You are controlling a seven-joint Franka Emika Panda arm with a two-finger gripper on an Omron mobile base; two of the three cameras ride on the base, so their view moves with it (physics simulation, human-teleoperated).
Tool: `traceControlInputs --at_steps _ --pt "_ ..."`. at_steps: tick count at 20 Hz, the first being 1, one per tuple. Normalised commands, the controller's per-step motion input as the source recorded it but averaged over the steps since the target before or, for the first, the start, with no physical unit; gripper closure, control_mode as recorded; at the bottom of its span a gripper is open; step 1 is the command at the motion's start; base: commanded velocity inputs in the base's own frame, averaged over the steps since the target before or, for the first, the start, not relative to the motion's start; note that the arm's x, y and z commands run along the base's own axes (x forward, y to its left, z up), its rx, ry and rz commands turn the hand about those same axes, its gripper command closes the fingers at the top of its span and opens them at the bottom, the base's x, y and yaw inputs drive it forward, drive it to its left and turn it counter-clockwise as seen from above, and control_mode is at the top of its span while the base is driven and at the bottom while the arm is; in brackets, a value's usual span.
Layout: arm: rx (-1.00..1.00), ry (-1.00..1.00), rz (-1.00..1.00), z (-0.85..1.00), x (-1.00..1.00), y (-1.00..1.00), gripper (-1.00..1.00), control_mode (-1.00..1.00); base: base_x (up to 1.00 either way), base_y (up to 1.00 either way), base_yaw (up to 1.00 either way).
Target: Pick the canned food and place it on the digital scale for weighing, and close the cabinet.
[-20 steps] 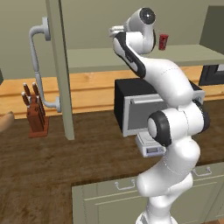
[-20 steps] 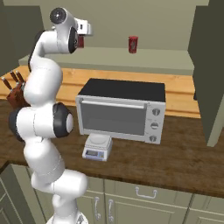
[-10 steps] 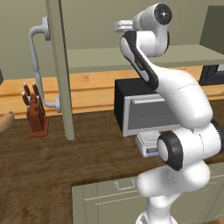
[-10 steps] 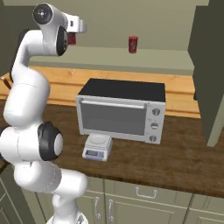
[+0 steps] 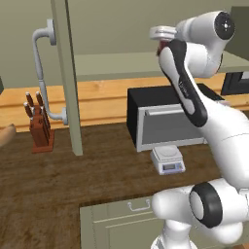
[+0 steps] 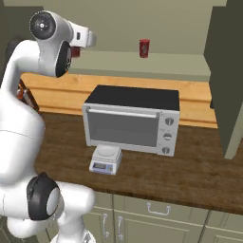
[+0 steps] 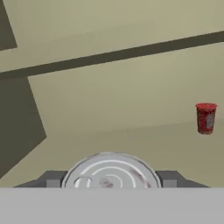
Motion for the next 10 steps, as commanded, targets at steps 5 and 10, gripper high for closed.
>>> traceControlInputs --at_steps 5,10 --pt "-0.01 0.00 0.34 -0.49 -1.00 -1.00 1.00 -1.00 0.00 0.00 0.00" --pt "-0.02 0.00 0.60 -0.93 -0.98 -0.96 1.00 -1.00 0.00 0.00 0.00"
